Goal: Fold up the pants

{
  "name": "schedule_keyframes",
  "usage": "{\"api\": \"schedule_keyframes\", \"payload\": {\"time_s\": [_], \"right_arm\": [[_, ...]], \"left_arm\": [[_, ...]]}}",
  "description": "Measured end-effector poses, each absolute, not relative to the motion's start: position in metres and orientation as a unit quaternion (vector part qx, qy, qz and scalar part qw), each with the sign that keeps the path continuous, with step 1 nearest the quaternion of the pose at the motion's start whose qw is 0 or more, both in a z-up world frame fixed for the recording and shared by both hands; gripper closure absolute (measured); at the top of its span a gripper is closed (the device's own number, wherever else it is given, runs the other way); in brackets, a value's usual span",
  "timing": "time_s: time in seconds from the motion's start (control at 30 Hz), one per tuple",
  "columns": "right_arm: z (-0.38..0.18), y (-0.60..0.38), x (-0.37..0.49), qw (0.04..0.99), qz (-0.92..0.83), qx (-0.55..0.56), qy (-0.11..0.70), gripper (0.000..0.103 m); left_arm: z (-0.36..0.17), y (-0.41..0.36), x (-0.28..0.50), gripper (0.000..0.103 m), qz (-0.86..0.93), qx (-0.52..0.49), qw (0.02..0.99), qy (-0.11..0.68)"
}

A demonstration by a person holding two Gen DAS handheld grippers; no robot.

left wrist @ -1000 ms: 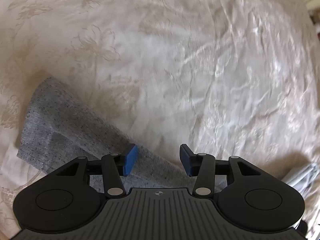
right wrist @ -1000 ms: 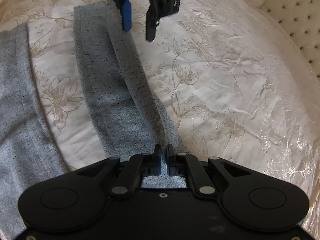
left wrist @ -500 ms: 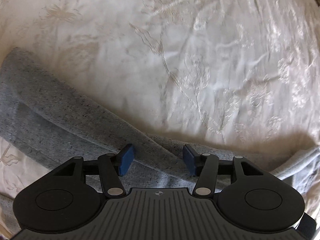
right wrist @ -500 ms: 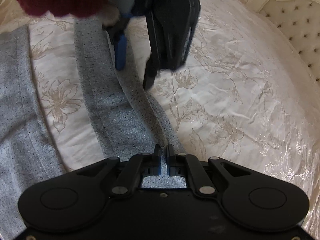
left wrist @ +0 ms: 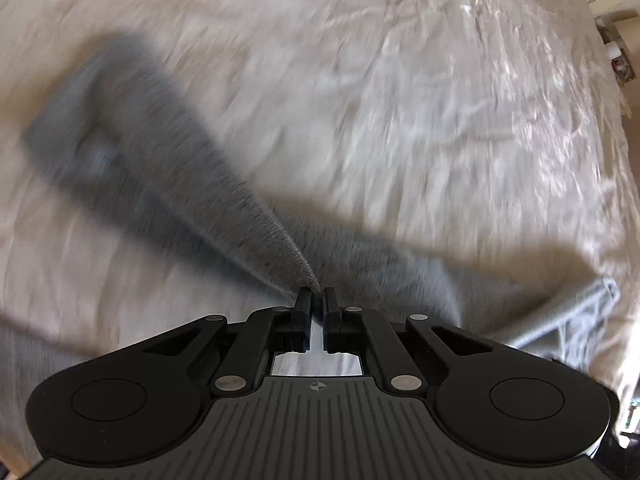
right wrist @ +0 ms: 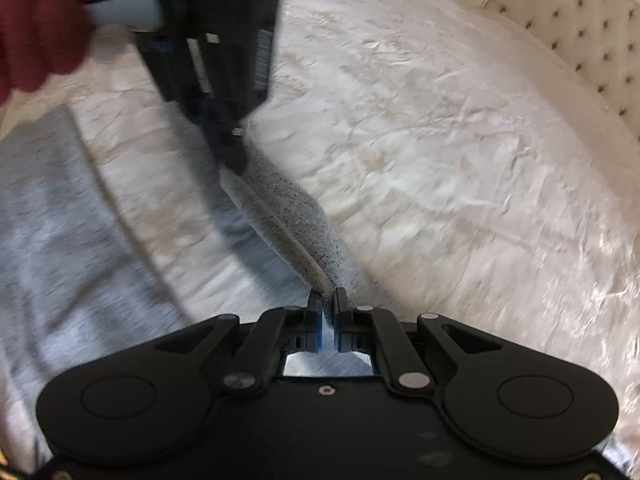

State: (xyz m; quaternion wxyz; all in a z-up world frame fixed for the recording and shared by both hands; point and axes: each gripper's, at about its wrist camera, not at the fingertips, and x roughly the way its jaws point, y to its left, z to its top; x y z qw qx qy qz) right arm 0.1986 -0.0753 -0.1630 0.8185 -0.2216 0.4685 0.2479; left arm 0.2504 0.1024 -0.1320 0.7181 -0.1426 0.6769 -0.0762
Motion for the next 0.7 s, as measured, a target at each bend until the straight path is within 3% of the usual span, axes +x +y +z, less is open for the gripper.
{"api": "schedule_keyframes", "payload": {"time_s": [0.23,0.3,0.37,0.43,0.6,0.7], "right_arm": [[-0.173,-0.071,0.159,0.787,0.275,-0.223,0.506,0.094],[-0.175,-0.069,0.156,0.784,0.266,-0.226,0.513,0.09],[-0.17,-0.069,0.157,0.794,0.258,-0.217,0.506,0.077],[-0.159,-0.069,0.163,0.816,0.25,-0.172,0.492,0.07],[-0.15,-0.048,0.195,0.824,0.259,-0.058,0.5,0.067],[-0.161,-0.022,0.211,0.815,0.274,-0.02,0.51,0.057]], "left_arm": [[-0.14,0.099,0.199,0.096,-0.083,-0.112,0.713,0.687],[-0.139,0.098,0.193,0.093,-0.085,-0.101,0.722,0.68],[-0.133,0.098,0.19,0.094,-0.083,-0.082,0.737,0.666],[-0.124,0.103,0.184,0.094,-0.079,-0.062,0.752,0.651],[-0.11,0.135,0.175,0.093,-0.048,-0.046,0.778,0.624],[-0.108,0.164,0.176,0.093,-0.026,-0.061,0.78,0.622]]}}
